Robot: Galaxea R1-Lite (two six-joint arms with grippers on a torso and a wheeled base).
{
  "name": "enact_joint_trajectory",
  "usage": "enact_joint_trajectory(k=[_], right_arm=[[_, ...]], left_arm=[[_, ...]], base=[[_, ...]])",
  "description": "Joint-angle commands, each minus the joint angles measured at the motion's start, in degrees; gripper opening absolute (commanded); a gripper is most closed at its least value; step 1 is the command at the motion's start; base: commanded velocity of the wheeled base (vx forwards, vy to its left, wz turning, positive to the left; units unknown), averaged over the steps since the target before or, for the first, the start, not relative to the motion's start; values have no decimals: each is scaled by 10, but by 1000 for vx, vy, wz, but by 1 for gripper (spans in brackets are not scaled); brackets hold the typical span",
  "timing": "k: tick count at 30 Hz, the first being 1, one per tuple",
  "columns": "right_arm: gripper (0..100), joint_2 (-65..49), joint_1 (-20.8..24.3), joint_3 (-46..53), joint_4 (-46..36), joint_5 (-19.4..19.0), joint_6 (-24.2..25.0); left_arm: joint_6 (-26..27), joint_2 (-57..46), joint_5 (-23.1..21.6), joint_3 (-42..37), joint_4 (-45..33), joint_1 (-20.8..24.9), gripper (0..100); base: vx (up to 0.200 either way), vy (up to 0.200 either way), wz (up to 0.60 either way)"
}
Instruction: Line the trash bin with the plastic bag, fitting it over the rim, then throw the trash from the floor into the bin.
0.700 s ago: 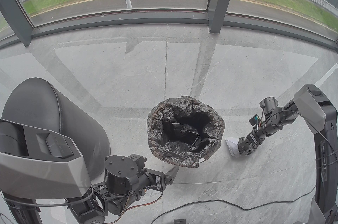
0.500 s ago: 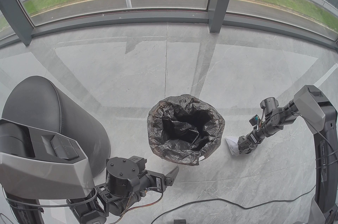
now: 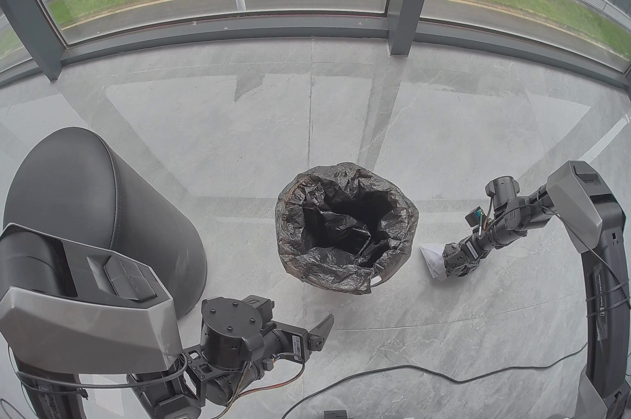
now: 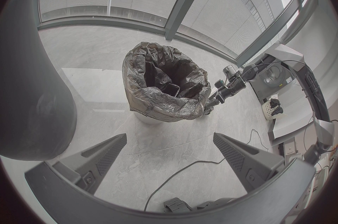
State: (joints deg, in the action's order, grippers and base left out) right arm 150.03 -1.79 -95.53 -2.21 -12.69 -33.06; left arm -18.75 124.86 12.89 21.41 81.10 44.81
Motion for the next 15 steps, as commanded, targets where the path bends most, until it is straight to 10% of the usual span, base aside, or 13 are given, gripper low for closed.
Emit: enact_joint_trajectory(k=[1, 15], right_arm=[[100, 19, -5, -44, -3, 0, 6], [100, 20, -1, -48, -71, 4, -1]], left_arm=[[0, 12, 0, -3, 22, 0, 100], [11, 36, -1, -13, 78, 1, 100]], base=[[0, 0, 0], [0, 0, 0]])
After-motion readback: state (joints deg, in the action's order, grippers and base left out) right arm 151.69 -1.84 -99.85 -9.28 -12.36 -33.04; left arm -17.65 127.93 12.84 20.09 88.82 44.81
